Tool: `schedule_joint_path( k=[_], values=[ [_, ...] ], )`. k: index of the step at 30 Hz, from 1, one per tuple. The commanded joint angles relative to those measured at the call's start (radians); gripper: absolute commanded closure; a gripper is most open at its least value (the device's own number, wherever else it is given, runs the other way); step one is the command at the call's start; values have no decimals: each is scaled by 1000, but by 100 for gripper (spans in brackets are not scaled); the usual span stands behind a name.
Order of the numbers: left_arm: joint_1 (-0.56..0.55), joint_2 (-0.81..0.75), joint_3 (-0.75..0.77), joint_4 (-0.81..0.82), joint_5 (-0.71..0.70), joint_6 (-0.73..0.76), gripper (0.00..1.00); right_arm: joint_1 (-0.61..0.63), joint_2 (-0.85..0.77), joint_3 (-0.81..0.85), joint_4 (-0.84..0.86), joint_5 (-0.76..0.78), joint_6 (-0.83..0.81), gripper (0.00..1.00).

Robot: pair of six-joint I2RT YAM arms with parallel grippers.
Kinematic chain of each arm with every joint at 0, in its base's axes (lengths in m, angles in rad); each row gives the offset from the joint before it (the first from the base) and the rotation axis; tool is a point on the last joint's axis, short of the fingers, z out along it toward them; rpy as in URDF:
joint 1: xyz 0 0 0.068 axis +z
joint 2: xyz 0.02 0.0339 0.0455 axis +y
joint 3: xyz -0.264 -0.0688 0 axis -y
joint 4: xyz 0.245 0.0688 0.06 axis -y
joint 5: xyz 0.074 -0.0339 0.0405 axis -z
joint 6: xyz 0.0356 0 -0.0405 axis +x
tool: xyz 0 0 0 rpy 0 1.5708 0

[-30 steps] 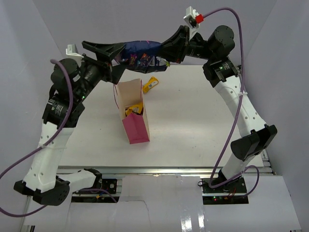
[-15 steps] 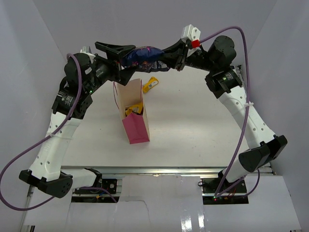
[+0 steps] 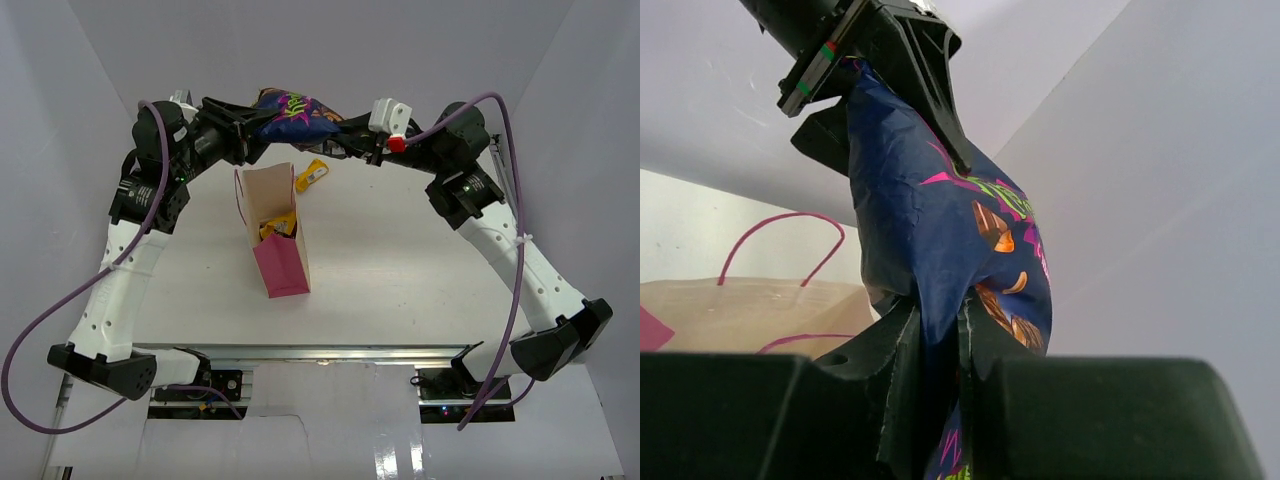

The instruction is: Place the snacks into the paper bag

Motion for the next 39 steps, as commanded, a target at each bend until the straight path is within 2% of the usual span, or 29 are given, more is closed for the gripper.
schedule_joint_path(
  k=[1,2,5,7,11,12,14,15,16,17,19,20,22,23,25,28,34,39],
  values=[
    [31,12,42,64,43,7,53,26,-74,13,215,-13,-74,92],
    [37,16,43,77,71,13,60,26,-76,9,220,-9,-74,92],
    [57,27,63,94,123,53,72,26,-76,-5,228,1,-66,92],
    [72,36,86,111,158,112,76,26,-78,-19,240,14,-56,92],
    [118,88,201,177,266,270,86,27,-79,-40,254,40,-34,87],
    [134,122,282,186,312,307,95,26,-82,-45,257,50,-29,84],
    [143,166,376,188,355,385,100,27,-85,-59,266,58,-17,81],
    [151,189,464,192,379,406,100,26,-88,-65,271,67,-3,76],
    [151,228,499,200,424,421,100,26,-91,-69,277,72,6,74],
    [152,242,523,229,438,432,100,26,-93,-74,284,75,13,66],
    [154,255,543,278,473,436,100,26,-101,-88,291,83,33,55],
    [157,257,543,307,476,443,100,27,-105,-99,298,90,47,41],
    [160,260,550,317,479,455,100,27,-111,-109,298,95,50,32],
    [166,260,556,306,479,464,100,24,-119,-114,298,98,52,24],
    [174,263,568,292,482,492,100,23,-127,-129,298,104,53,18],
    [194,260,583,265,481,533,100,3,-145,-146,294,112,75,11],
    [264,231,594,165,473,617,100,-107,-185,-223,289,110,154,10],
    [281,184,574,65,407,714,100,-218,-219,-304,280,96,222,9]
  ],
)
